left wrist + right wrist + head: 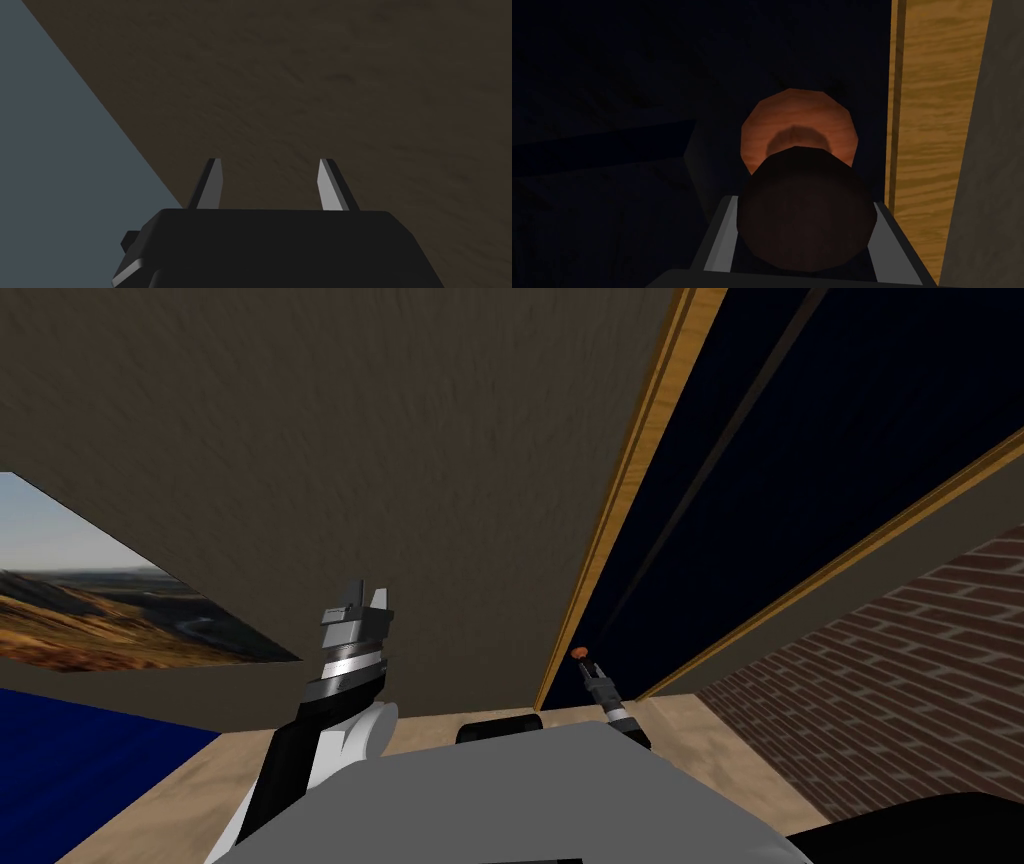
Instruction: Pull the door open
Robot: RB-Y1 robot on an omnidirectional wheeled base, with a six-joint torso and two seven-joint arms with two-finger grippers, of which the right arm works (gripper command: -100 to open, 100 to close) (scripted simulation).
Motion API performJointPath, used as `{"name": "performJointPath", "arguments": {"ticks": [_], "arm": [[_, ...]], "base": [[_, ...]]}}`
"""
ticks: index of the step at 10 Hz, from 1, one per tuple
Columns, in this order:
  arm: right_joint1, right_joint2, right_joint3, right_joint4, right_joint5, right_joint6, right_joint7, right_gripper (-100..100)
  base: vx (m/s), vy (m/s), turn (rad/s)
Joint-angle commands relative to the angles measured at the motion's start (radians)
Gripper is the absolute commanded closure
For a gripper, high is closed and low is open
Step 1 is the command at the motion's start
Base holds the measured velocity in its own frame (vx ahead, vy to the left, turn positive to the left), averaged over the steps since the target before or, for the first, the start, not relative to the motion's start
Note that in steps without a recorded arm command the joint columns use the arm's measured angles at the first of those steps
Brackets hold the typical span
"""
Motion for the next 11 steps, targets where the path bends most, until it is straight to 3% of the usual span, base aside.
{"name": "performJointPath", "arguments": {"ticks": [1,11], "arm": [[-0.004,0.001,0.006,0.003,-0.019,0.004,-0.046,100],[-0.031,0.001,0.036,0.014,-0.13,0.03,-0.297,100]], "base": [[-0.078,-0.033,0.106],[-0.062,-0.026,0.093]]}}
